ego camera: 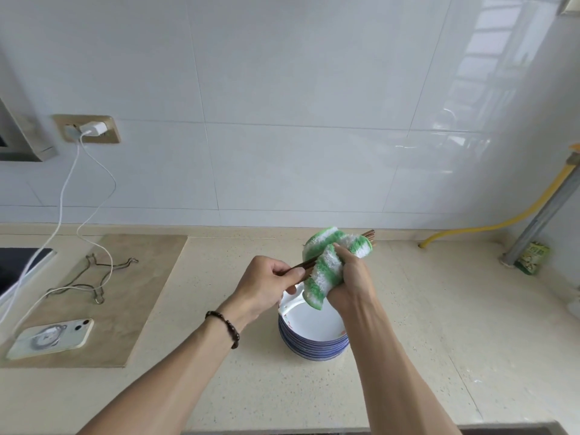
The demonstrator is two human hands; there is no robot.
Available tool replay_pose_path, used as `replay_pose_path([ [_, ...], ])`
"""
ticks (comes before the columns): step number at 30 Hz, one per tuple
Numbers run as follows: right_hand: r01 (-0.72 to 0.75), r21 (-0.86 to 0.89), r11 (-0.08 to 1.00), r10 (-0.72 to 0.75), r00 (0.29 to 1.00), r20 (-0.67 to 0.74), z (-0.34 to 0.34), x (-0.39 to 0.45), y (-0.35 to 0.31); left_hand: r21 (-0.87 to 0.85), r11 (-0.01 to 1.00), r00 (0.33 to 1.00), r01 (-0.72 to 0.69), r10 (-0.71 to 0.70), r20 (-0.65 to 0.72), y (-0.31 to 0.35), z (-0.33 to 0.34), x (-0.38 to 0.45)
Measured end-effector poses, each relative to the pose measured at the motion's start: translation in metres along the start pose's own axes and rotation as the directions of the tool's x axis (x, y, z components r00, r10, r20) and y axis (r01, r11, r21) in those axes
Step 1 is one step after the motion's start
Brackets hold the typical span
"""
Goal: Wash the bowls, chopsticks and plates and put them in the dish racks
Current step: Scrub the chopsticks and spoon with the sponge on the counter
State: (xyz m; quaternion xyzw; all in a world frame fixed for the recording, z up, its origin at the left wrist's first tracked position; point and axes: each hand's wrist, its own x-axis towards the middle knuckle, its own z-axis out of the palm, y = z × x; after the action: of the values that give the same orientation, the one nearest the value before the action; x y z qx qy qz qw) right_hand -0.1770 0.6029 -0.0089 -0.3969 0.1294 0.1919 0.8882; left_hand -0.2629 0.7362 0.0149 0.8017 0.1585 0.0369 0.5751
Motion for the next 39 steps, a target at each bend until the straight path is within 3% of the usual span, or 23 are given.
replay_pose_path([
  [3,0.038,-0.047,0.998,-0.042,0.995,-0.091,0.007,0.002,-0.008,0.033,0.998,0.998,-0.049,0.051,-0.038,0.006,0.0,-0.005],
  [7,0.179,0.004,0.984,-0.175,0.966,-0.19,0.014,0.01,-0.042,0.248,0.948,0.969,-0.201,0.23,-0.091,0.015,0.001,-0.014],
  [9,0.235,0.013,0.972,-0.228,0.953,-0.202,0.018,0.008,-0.051,0.22,0.951,0.959,-0.215,0.248,-0.134,0.02,0.0,-0.013],
  [12,0.214,0.002,0.977,-0.213,0.974,-0.083,0.025,0.002,-0.043,0.093,0.974,0.964,-0.209,0.221,-0.147,0.028,0.003,-0.013],
  [17,0.048,0.036,0.998,-0.053,0.988,0.146,0.034,-0.016,-0.022,0.106,0.974,0.961,-0.201,0.217,-0.169,0.035,0.015,-0.007],
  [19,0.049,0.037,0.998,-0.056,0.973,0.226,0.029,-0.018,-0.024,-0.059,0.991,0.985,-0.119,0.11,-0.132,0.031,0.011,-0.002],
  [21,0.081,-0.006,0.997,-0.077,0.973,0.218,0.028,-0.021,-0.028,-0.152,0.986,0.995,-0.072,0.06,-0.085,0.029,0.007,0.0],
  [27,0.238,-0.022,0.971,-0.238,0.971,-0.015,0.023,-0.009,-0.057,0.236,0.923,0.933,-0.305,0.34,-0.122,0.034,0.0,-0.02],
  [30,0.331,-0.035,0.943,-0.332,0.93,-0.158,0.03,-0.008,-0.052,0.276,0.91,0.921,-0.308,0.358,-0.154,0.039,0.006,-0.018],
  [34,0.253,-0.102,0.962,-0.255,0.967,-0.007,0.041,-0.026,-0.021,0.29,0.93,0.954,-0.224,0.271,-0.132,0.048,0.004,0.002],
  [37,0.276,0.089,0.957,-0.277,0.961,-0.007,0.035,-0.021,-0.046,0.216,0.954,0.971,-0.208,0.227,-0.069,0.039,-0.001,-0.005],
  [39,0.223,0.112,0.968,-0.227,0.974,0.023,0.038,-0.022,-0.054,0.217,0.952,0.969,-0.215,0.235,-0.071,0.035,0.003,-0.01],
])
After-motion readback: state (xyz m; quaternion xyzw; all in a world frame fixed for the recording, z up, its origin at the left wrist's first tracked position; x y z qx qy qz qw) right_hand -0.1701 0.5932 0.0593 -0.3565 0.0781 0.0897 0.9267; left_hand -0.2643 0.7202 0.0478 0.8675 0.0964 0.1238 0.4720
